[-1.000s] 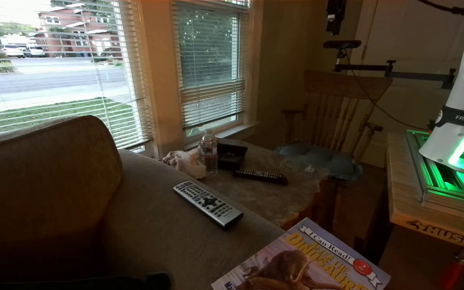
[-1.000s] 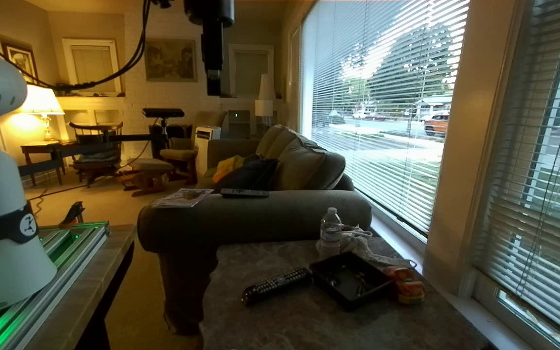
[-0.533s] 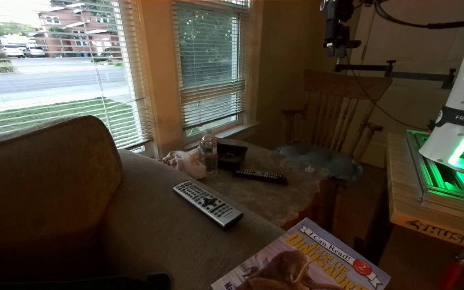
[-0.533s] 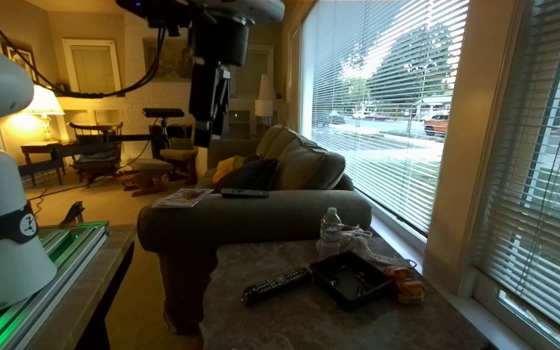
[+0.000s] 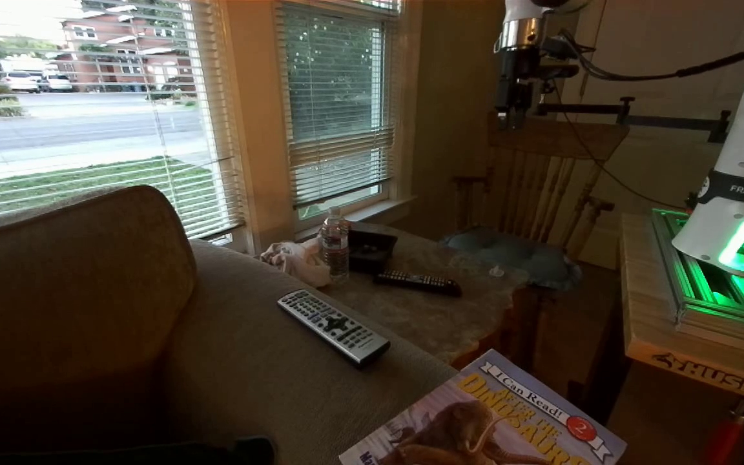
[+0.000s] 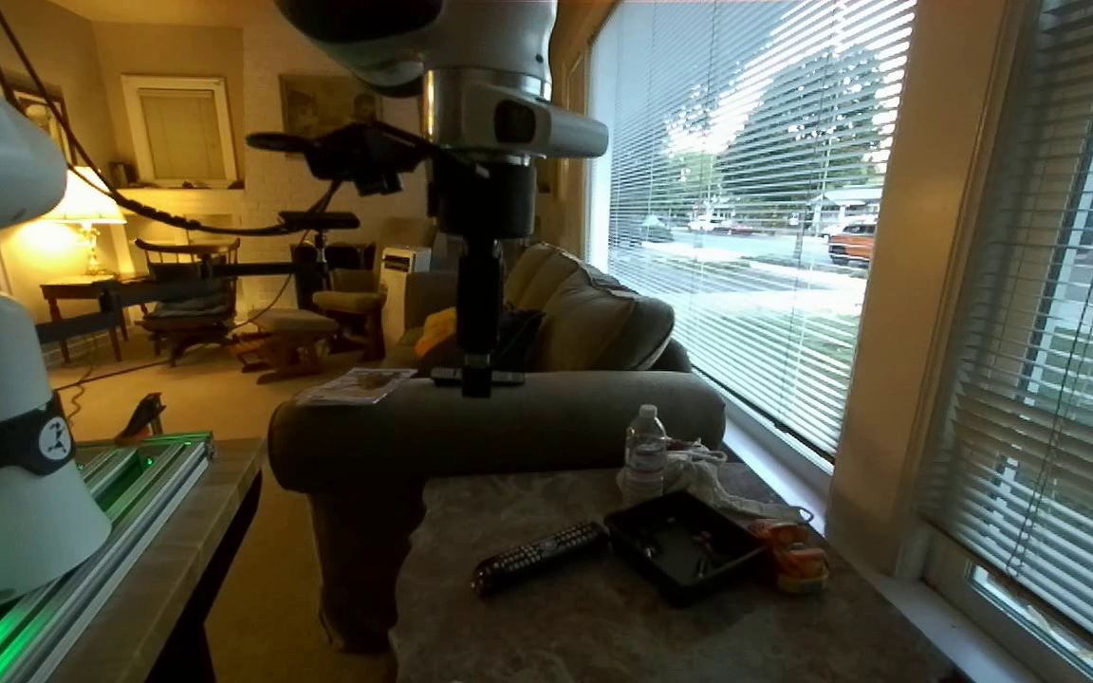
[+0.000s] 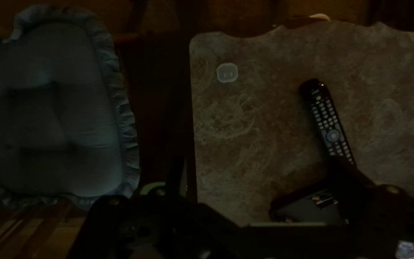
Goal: Put the black remote on the black tray
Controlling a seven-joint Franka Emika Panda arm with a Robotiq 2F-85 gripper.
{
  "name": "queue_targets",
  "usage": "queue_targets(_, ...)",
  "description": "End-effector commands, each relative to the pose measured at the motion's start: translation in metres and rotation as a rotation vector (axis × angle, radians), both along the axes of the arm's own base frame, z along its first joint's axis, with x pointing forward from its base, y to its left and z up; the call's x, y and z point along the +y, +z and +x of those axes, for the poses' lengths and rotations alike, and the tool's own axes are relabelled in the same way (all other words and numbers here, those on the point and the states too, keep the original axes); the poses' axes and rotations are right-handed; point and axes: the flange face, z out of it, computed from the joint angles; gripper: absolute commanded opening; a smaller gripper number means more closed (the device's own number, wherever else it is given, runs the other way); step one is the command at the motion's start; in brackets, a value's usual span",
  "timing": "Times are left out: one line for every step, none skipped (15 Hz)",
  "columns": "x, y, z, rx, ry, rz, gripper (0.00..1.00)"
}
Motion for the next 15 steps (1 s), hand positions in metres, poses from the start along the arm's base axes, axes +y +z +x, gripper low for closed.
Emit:
queue_targets(0.011, -0.021, 0.012, -0.074, 0.061, 0.002, 1.0)
queue_targets(0.015, -0.025, 0.016, -0.096, 0.075, 0.012, 1.0)
queue_targets(0.019, -0.03, 0.02, -0.113, 0.094, 0.021, 1.0)
queue_targets(0.024, -0.036, 0.025, -0.122, 0.112, 0.035, 1.0)
queue_targets(0.029, -0.041, 0.028, -0.111, 0.142, 0.043, 1.0)
queue_targets(0.034, -0.045, 0.029, -0.081, 0.171, 0.042, 1.0)
queue_targets(0.027, -0.037, 0.022, -0.091, 0.128, 0.025, 1.0)
queue_targets(0.031, -0.042, 0.023, -0.08, 0.143, 0.026, 1.0)
queue_targets(0.033, -0.045, 0.024, -0.074, 0.15, 0.027, 1.0)
queue_targets(0.033, -0.046, 0.025, -0.071, 0.154, 0.027, 1.0)
queue_targets(0.033, -0.046, 0.025, -0.071, 0.156, 0.027, 1.0)
queue_targets(0.033, -0.046, 0.025, -0.072, 0.157, 0.027, 1.0)
queue_targets(0.032, -0.045, 0.024, -0.083, 0.154, 0.029, 1.0)
queue_targets(0.032, -0.052, 0.027, -0.068, 0.164, 0.04, 1.0)
queue_targets(0.034, -0.06, 0.031, -0.063, 0.177, 0.052, 1.0)
